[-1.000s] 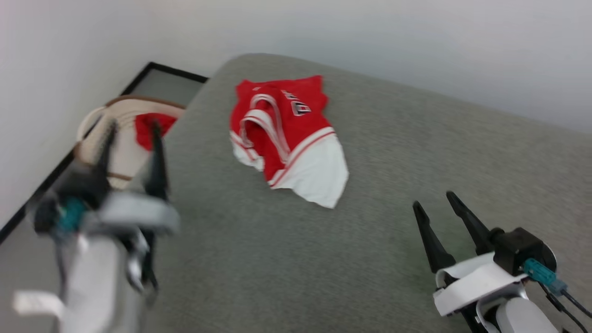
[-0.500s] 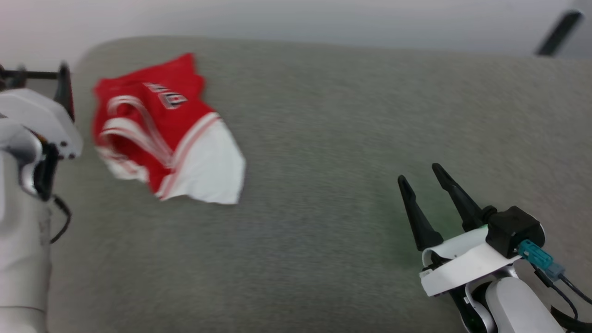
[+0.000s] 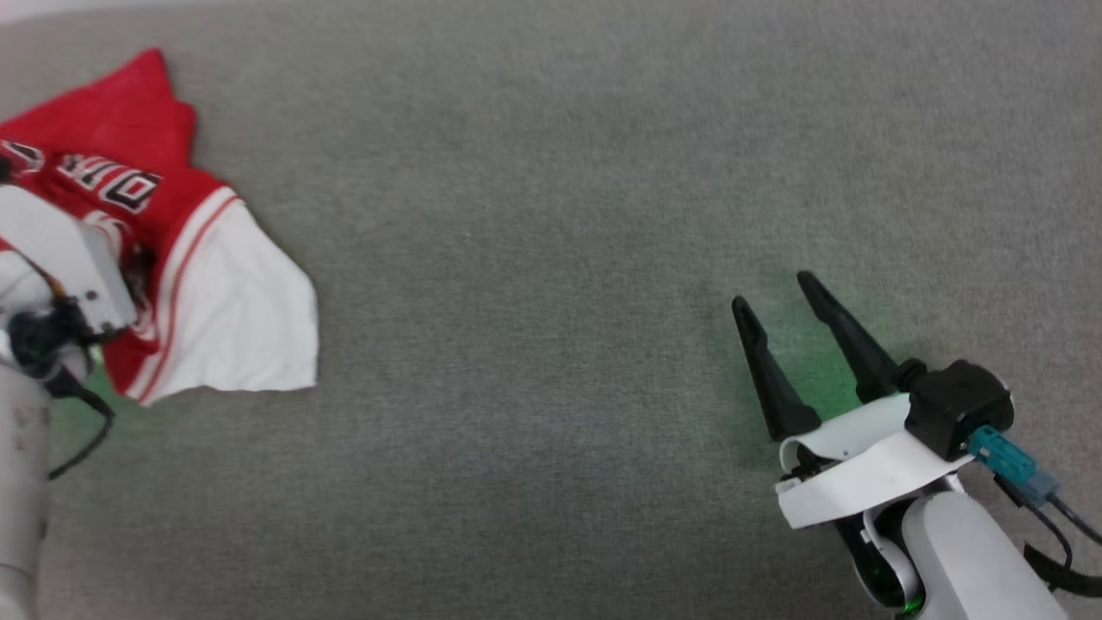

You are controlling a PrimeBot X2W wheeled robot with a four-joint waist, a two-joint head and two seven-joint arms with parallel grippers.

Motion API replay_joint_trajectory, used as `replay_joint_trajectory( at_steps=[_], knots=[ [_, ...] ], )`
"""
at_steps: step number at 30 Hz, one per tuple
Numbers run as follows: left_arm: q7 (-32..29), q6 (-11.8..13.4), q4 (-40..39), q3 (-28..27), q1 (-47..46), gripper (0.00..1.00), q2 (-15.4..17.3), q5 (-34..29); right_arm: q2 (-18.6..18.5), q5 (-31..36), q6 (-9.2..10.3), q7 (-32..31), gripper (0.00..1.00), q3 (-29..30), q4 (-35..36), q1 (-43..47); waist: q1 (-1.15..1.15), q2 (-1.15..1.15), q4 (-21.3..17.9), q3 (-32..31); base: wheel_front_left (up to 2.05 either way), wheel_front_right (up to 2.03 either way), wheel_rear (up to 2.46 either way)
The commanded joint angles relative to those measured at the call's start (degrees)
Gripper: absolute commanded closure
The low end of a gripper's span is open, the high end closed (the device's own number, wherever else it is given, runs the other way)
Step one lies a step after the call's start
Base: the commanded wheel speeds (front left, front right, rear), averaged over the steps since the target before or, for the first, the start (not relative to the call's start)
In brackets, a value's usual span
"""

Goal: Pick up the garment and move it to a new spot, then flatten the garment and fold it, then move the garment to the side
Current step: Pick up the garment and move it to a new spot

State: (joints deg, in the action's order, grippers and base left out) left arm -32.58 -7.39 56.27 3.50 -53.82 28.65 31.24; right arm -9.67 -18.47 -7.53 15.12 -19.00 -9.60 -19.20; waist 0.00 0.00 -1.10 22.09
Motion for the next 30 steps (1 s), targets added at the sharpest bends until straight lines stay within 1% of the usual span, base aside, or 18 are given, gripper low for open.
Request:
replay_joint_trajectory(
  at_steps=[1, 6, 7, 9, 10, 12, 14, 18, 22, 26, 28, 30],
  knots=[
    [-0.5, -0.1, 1.0, 0.2, 0.9, 0.0, -0.3, 0.4, -0.2, 0.6, 0.08, 0.0, 0.0, -0.1, 0.3, -0.7, 0.0, 0.0, -1.8, 2.6, 0.0, 0.0, 0.0],
    [0.7, 0.0, 4.1, 1.1, 1.5, 0.0, -1.9, 1.7, -0.6, 0.6, 0.08, 0.0, 0.0, 0.4, 1.0, -1.1, 0.0, 0.0, -1.9, 4.1, 0.0, 0.0, 0.0],
    [1.0, 0.0, 4.6, 1.2, 1.5, 0.25, -2.4, 2.0, -0.6, 0.7, 0.08, 0.0, 0.0, 0.5, 1.1, -1.1, 0.0, 0.0, -1.8, 4.2, 0.0, 0.0, 0.0],
    [1.5, 0.0, 5.4, 1.4, 1.7, 0.87, -3.5, 3.1, -0.6, 0.9, 0.08, 0.0, 0.0, 0.6, 1.0, -0.9, 0.0, 0.0, -1.5, 4.0, 0.0, 0.0, 0.0],
    [1.6, 0.0, 5.7, 1.1, 1.8, 1.0, -4.0, 3.9, -0.6, 0.9, 0.08, 0.0, 0.0, 0.5, 0.9, -0.8, 0.0, 0.0, -1.3, 3.8, 0.0, 0.0, 0.0],
    [1.9, 0.0, 5.3, 1.5, 1.8, 1.0, -5.0, 5.4, -0.5, 0.8, 0.08, 0.0, 0.0, 0.3, 0.7, -0.6, 0.0, 0.0, -0.8, 2.9, 0.0, 0.0, 0.0],
    [3.1, -0.3, 4.2, 1.8, 1.7, 1.0, -5.1, 6.8, -0.2, 0.8, 0.08, 0.0, 0.0, 0.3, 0.4, -0.2, 0.0, 0.0, -0.3, 1.6, 0.0, 0.0, 0.0],
    [5.8, -0.3, -0.2, 2.6, 0.9, 1.0, -5.9, 10.8, 0.5, 0.5, 0.08, 0.0, 0.0, 0.4, -0.4, 0.8, 0.0, 0.0, 0.4, -1.6, 0.0, 0.0, 0.0],
    [7.7, -0.1, -5.5, 4.3, 0.6, 1.0, -5.2, 14.1, 1.6, 0.4, 0.08, 0.0, 0.0, 0.6, -0.9, 1.6, 0.0, 0.0, 0.8, -4.5, 0.0, 0.0, 0.0],
    [7.3, -0.1, -11.1, 6.5, 0.3, 1.0, -8.5, 17.9, 2.4, 0.3, 0.08, 0.0, 0.0, 1.6, -1.0, 2.8, 0.0, 0.0, 0.3, -6.6, 0.0, 0.0, 0.0],
    [6.6, -0.1, -14.5, 7.8, 0.5, 1.0, -9.2, 19.5, 2.9, 0.3, 0.08, 0.0, 0.0, 2.6, -0.8, 3.1, 0.0, 0.0, -0.3, -7.2, 0.0, 0.0, 0.0],
    [6.0, -0.1, -18.0, 9.6, 0.7, 1.0, -11.0, 21.0, 3.4, 0.2, 0.08, 0.0, 0.0, 3.9, -0.6, 3.7, 0.0, 0.0, -1.2, -7.8, 0.0, 0.0, 0.0]
  ],
)
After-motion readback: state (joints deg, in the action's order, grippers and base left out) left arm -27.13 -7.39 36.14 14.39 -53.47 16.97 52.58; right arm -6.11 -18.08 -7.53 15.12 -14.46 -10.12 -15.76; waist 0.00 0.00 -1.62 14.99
